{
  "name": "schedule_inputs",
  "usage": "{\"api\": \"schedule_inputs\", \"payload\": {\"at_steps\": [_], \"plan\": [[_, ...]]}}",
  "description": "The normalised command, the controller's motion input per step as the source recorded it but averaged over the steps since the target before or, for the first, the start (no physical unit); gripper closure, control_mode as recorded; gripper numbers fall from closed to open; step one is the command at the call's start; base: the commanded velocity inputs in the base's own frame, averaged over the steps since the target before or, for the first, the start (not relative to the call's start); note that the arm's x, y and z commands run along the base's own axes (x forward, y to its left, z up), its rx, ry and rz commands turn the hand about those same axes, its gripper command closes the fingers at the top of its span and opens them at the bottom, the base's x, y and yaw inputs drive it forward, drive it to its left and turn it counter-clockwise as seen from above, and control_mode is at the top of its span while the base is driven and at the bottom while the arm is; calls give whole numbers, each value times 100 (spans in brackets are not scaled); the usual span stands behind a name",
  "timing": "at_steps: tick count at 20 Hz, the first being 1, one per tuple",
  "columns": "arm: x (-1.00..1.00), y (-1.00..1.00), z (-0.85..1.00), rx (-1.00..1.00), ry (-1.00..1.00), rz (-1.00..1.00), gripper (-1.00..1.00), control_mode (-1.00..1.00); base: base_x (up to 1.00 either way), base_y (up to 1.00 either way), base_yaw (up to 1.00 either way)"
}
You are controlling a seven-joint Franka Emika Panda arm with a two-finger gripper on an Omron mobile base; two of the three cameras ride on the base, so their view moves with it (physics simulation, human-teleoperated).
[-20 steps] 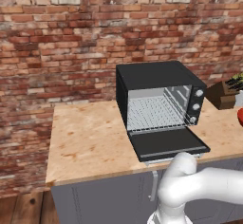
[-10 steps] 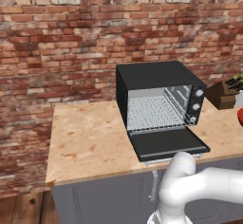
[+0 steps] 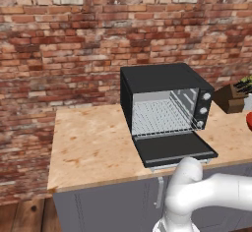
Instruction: Pick up the heated bread from the toaster oven and place it in the bowl. Then move the bread bowl to the dining counter.
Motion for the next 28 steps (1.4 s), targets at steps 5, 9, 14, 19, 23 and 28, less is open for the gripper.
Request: {"api": "schedule_inputs", "payload": {"at_steps": [5, 9, 14, 19, 23, 28], "plan": [[-4, 15, 0, 0, -2, 0, -100, -100, 0, 0, 0], [0, 25, 0, 0, 0, 0, -100, -100, 0, 0, 0], [11, 17, 0, 0, 0, 0, -100, -100, 0, 0, 0], [31, 0, -6, 0, 0, -2, -100, -100, 0, 0, 0], [34, 0, -14, 0, 0, -10, -100, -100, 0, 0, 0], [22, 0, -18, 0, 0, -13, 100, -100, 0, 0, 0]]}}
